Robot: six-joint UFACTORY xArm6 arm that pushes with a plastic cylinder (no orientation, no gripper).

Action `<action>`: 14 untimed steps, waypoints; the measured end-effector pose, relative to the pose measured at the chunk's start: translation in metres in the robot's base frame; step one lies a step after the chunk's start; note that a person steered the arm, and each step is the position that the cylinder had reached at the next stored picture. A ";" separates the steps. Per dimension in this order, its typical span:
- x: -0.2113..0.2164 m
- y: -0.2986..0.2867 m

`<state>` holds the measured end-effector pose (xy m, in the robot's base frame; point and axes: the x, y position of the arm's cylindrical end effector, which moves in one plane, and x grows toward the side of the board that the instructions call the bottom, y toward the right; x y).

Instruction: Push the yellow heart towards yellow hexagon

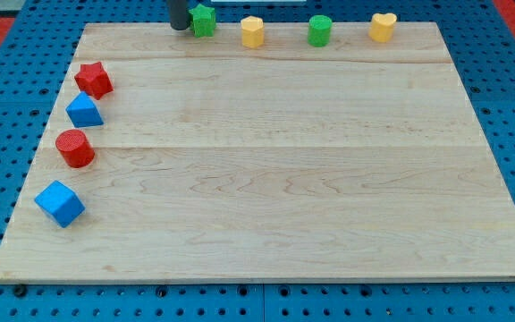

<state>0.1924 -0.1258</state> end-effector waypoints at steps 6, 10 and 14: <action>0.152 0.344; -0.001 0.420; 0.008 0.178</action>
<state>0.2002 0.0518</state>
